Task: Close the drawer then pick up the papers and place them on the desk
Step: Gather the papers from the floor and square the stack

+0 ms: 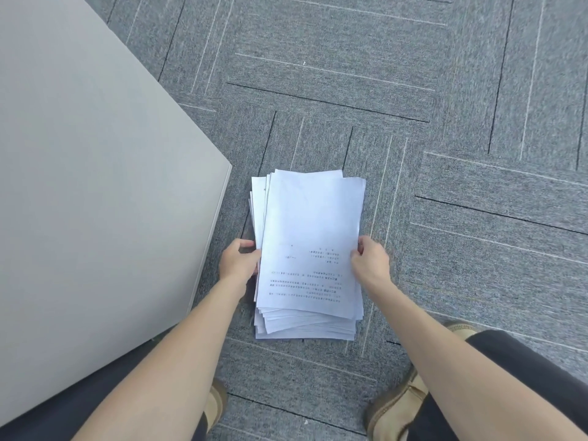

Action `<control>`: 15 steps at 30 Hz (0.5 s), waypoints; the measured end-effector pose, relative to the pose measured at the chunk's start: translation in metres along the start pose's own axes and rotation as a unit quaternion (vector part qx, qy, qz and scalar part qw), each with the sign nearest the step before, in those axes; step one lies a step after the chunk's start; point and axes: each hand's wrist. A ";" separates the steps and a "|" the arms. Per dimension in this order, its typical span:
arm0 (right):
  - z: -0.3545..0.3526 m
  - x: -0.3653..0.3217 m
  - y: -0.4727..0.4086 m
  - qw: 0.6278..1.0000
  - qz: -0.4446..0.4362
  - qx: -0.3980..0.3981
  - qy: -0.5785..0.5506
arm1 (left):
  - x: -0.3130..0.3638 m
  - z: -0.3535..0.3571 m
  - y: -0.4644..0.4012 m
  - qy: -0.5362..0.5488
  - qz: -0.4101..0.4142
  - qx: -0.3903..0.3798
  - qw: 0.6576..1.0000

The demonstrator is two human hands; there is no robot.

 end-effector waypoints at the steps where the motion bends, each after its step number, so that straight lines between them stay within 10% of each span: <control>1: 0.001 -0.001 0.001 1.000 0.013 -0.009 -0.014 | -0.001 -0.002 -0.001 0.019 -0.005 -0.017 1.000; 6: 0.005 -0.003 0.006 0.992 0.070 -0.050 -0.091 | 0.002 -0.006 0.007 0.081 -0.019 -0.081 0.993; 15: -0.004 -0.007 0.007 0.964 0.080 -0.133 -0.214 | -0.001 0.002 0.015 -0.127 0.078 -0.022 0.989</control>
Point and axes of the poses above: each hand's wrist, its own y-axis away from the middle knuckle, its own z-axis out of the palm, x = y × z, and after that the axes turned 10 degrees about -y, right-handed
